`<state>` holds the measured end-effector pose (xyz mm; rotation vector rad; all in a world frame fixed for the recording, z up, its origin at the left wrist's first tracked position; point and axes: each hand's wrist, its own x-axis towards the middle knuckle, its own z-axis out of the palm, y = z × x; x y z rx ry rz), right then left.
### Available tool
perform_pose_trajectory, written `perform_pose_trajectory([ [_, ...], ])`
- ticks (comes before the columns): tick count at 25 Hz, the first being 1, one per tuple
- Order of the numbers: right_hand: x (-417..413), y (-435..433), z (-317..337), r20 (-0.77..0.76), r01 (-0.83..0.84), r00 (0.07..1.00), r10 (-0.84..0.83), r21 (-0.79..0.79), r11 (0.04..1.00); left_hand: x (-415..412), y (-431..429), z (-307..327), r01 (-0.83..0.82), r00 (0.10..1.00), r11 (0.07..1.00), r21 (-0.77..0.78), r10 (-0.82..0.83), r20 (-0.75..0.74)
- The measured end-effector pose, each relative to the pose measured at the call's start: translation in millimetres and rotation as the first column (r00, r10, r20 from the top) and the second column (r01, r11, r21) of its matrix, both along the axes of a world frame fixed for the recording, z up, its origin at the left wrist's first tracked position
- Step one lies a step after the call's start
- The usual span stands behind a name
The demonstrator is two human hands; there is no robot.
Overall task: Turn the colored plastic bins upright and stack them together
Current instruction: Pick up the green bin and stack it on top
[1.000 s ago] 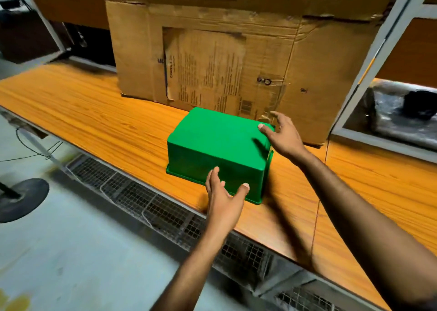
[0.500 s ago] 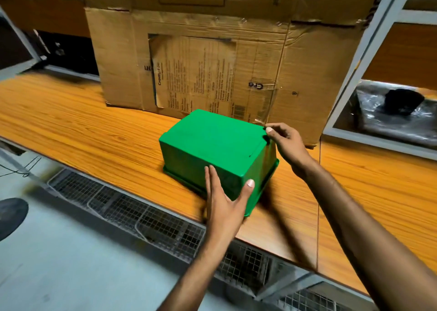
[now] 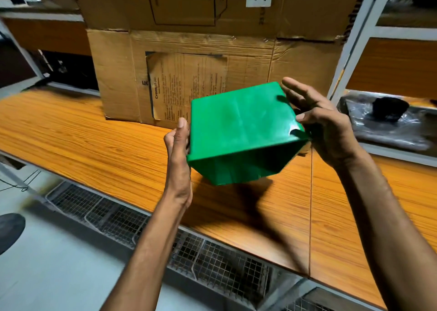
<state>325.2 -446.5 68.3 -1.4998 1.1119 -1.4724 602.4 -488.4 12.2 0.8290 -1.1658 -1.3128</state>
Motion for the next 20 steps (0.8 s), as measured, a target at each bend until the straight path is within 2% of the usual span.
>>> perform_pose_trajectory([
  [2, -6.2, -1.7, -2.9, 0.054, -0.037, 0.998, 0.037, 0.012, 0.999, -0.3, -6.9, -3.6, 0.076, 0.995, 0.995, -0.071, -0.071, 0.073],
  [4, -11.9, -4.3, -9.6, 0.1, -0.003, 0.995, 0.001, 0.024, 1.0, -2.5, -13.2, -9.4, 0.157, 0.975, 0.974, -0.166, -0.126, 0.182],
  [6, -17.0, -5.5, -16.5, 0.145, 0.072, 0.987, -0.075, 0.029, 0.997, -8.3, -21.7, -21.6, 0.166, 0.96, 0.959, -0.228, -0.103, 0.262],
  [8, -18.1, -4.1, -27.0, 0.079, 0.241, 0.967, -0.243, 0.032, 0.97, -15.3, -30.6, -42.2, 0.131, 0.943, 0.968, -0.213, -0.056, 0.327],
  [10, -16.5, 2.3, -49.3, -0.038, 0.421, 0.907, -0.419, 0.049, 0.906, -21.8, -38.6, -69.9, 0.101, 0.915, 0.974, -0.203, -0.01, 0.404],
  [13, -17.3, 5.2, -92.7, -0.141, 0.436, 0.896, -0.421, 0.096, 0.895, -29.8, -53.0, -94.1, 0.104, 0.862, 0.969, -0.223, 0.024, 0.506],
  [15, -19.0, 1.7, -108.3, -0.224, 0.398, 0.903, -0.368, 0.111, 0.91, -35.3, -64.4, -96.5, 0.06, 0.859, 0.974, -0.219, 0.061, 0.509],
  [17, -18.1, 0.0, -113.0, -0.325, 0.443, 0.857, -0.399, 0.072, 0.894, -37.6, -71.9, -95.2, -0.008, 0.87, 0.976, -0.217, 0.113, 0.479],
  [20, -3.9, 10.1, -93.9, -0.329, 0.435, 0.845, -0.421, -0.032, 0.9, -34.3, -72.6, -103.0, -0.091, 0.924, 0.984, -0.151, 0.14, 0.356],
])
